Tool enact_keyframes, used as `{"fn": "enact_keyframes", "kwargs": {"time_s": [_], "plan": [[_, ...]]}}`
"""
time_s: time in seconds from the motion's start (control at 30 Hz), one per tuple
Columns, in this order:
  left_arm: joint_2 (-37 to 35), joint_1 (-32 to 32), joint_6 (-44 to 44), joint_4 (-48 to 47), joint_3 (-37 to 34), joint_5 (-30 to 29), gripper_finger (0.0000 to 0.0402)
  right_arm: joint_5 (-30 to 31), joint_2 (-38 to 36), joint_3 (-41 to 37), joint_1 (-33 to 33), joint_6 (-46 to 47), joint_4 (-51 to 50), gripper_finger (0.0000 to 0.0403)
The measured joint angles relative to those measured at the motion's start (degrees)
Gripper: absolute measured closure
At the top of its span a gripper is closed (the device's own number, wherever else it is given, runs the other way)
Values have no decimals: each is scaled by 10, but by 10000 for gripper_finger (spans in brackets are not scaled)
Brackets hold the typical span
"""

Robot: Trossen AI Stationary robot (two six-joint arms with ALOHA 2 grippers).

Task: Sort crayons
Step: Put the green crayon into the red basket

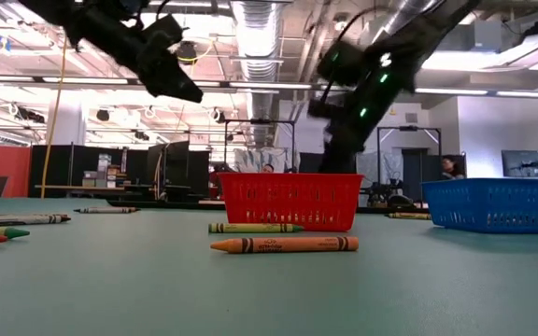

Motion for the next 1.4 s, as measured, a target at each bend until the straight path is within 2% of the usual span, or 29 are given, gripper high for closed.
{"fn": "enact_keyframes", "kwargs": {"time_s": [0.2,0.37,0.57,0.83,1.2,1.4], "plan": [[-53,-1,-49,156,-119,1,255,-22,-108,-90,71,37,159,400],[-53,-1,-66,279,-167,15,255,-26,-112,-110,148,73,221,401],[-51,-1,-67,291,-168,16,255,31,-47,-93,212,108,224,401],[-51,-1,-75,287,-168,42,255,36,18,-79,212,158,224,395],[-51,0,-66,287,-168,44,255,36,6,-78,203,186,179,339],[-51,0,-66,288,-168,42,255,35,-14,-78,203,181,160,321]]}}
